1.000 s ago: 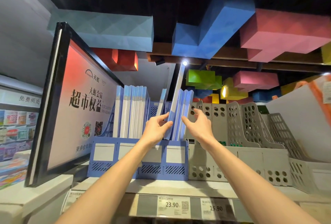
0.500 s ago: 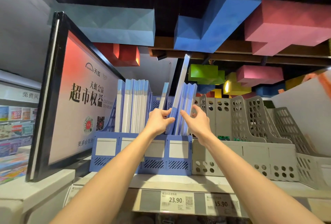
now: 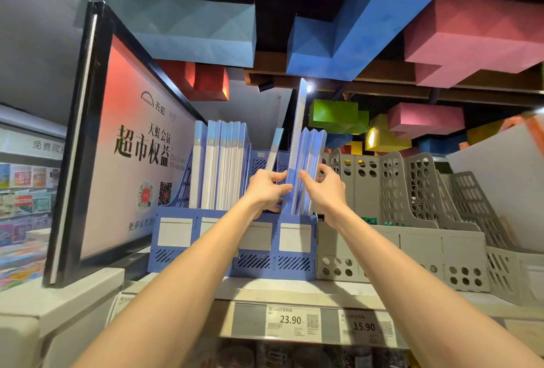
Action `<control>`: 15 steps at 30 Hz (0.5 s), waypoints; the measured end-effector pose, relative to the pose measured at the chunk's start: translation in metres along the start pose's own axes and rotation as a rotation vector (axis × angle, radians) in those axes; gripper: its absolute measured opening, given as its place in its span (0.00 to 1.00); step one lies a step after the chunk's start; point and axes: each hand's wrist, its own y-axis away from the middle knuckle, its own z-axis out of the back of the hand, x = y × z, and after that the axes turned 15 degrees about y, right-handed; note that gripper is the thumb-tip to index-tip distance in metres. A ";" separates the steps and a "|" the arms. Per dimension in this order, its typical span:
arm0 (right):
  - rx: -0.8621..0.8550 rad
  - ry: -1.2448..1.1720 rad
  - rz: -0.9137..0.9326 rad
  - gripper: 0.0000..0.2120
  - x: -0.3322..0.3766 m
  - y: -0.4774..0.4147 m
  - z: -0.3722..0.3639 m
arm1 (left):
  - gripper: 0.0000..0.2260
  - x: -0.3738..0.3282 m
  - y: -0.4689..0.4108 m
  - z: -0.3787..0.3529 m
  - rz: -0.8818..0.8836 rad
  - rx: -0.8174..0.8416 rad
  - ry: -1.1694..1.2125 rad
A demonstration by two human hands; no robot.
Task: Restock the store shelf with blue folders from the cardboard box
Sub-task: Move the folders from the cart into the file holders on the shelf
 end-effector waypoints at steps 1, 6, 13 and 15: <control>-0.010 -0.008 -0.001 0.30 0.001 -0.001 -0.001 | 0.25 0.001 0.000 -0.001 0.011 -0.006 0.020; -0.016 -0.022 0.000 0.29 -0.003 -0.003 -0.003 | 0.23 0.000 -0.001 -0.003 -0.099 0.043 -0.201; -0.016 -0.060 0.006 0.30 -0.005 -0.001 -0.005 | 0.14 0.003 0.006 0.017 -0.041 0.161 -0.332; -0.025 -0.068 0.012 0.29 -0.005 -0.001 -0.005 | 0.12 0.005 0.008 0.019 -0.041 0.162 -0.359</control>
